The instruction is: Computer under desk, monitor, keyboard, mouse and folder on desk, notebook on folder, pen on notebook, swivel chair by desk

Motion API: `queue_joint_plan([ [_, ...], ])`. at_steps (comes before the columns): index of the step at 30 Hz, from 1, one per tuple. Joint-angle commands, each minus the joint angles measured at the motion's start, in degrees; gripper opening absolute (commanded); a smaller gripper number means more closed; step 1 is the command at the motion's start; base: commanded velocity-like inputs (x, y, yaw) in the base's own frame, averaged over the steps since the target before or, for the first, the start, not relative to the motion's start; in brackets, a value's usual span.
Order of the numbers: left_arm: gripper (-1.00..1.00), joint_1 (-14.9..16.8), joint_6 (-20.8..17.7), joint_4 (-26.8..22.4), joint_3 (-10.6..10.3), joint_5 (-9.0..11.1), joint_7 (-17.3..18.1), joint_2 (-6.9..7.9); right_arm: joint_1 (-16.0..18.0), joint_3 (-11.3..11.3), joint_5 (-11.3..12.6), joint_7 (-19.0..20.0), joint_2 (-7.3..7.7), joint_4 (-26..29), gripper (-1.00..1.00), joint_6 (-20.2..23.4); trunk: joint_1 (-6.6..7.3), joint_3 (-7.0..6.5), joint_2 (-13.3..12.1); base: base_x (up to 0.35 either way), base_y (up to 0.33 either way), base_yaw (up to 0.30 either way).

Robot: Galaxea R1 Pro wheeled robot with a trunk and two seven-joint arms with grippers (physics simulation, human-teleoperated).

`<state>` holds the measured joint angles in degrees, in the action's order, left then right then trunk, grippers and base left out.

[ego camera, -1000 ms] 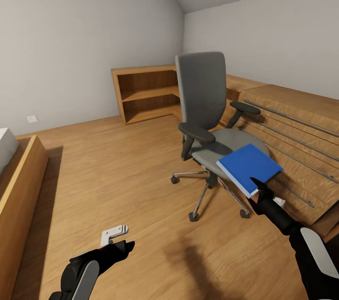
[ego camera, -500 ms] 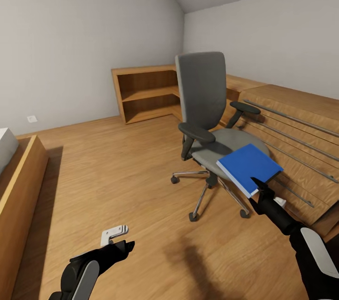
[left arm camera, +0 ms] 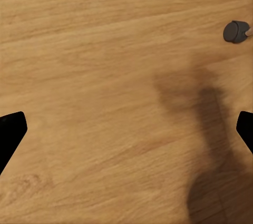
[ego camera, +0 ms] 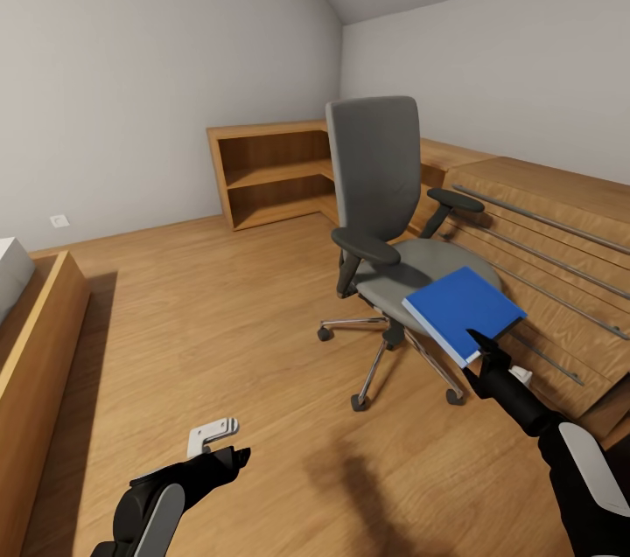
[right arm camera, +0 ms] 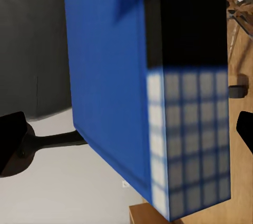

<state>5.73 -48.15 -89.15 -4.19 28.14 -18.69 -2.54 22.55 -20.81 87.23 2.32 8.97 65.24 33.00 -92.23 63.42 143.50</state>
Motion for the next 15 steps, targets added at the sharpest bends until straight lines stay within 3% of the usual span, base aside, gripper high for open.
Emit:
queue_joint_plan([
  [1, 1.0, 0.04, -0.14, -0.06, -0.02, 0.6, -0.56, 0.0, 0.04, -0.11, -0.04, 0.15, -0.01, -0.03, 1.0, 0.32, 0.01, 0.05, 0.02, 0.0, 0.0, 0.0],
  [2, 1.0, 0.03, -0.15, -0.06, -0.02, 0.6, -0.56, 0.0, 0.04, -0.11, -0.04, 0.13, -0.01, -0.03, 1.0, 0.32, 0.01, 0.05, 0.02, 0.0, 0.0, 0.0],
  [3, 1.0, 0.02, -0.15, -0.06, -0.02, 0.6, -0.56, 0.0, 0.04, -0.11, -0.04, 0.11, -0.01, -0.03, -1.0, 0.32, 0.01, 0.05, 0.02, 0.0, 0.0, 0.0],
  [15, 1.0, 0.02, -0.18, -0.04, -0.04, 0.7, -0.54, -0.01, 0.04, -0.11, -0.11, 0.06, -0.01, -0.05, -1.0, -0.28, 0.01, 0.05, 0.02, 0.0, 0.0, 0.0],
])
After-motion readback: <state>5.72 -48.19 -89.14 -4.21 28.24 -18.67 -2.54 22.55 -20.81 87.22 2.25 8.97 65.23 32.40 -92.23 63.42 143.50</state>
